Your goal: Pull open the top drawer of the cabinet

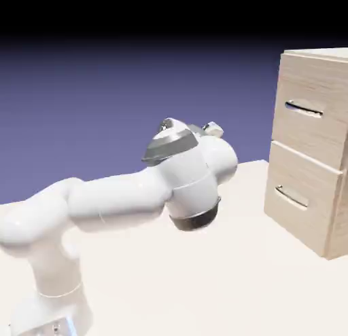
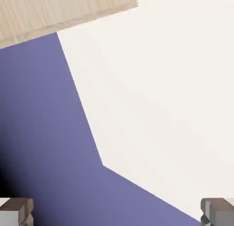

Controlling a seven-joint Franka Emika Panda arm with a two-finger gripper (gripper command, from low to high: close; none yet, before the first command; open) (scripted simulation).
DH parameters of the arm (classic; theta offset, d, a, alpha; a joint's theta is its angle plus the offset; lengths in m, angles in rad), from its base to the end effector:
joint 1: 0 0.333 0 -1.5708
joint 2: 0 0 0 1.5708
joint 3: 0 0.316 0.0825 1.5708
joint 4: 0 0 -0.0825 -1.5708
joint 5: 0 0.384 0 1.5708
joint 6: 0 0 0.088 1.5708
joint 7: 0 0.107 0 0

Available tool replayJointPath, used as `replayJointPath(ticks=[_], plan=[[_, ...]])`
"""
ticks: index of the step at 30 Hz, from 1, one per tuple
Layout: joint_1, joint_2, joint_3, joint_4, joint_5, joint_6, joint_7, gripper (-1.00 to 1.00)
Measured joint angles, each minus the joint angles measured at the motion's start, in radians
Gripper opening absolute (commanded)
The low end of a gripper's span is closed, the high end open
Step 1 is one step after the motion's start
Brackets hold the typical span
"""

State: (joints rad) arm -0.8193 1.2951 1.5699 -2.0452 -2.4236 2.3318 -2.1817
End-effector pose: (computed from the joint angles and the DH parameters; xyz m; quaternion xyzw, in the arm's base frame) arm 0.5399 0.2862 0.3661 -0.3233 0.7758 0.0154 0.5416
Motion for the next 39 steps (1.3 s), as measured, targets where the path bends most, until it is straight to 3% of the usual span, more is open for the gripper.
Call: replayJointPath(ticks=[13,20,21,23,39], plan=[[-0.160,0.359,0.302,0.147,-0.466,-0.136,-0.562,0.00],[-0.041,0.340,0.299,0.364,-0.472,-0.038,-0.583,0.00],[-0.038,0.340,0.299,0.370,-0.473,-0.035,-0.584,-1.00],[-0.038,0.340,0.299,0.370,-0.473,-0.035,-0.584,-1.00],[-0.354,0.399,0.323,-0.210,-0.442,-0.297,-0.540,-1.00]])
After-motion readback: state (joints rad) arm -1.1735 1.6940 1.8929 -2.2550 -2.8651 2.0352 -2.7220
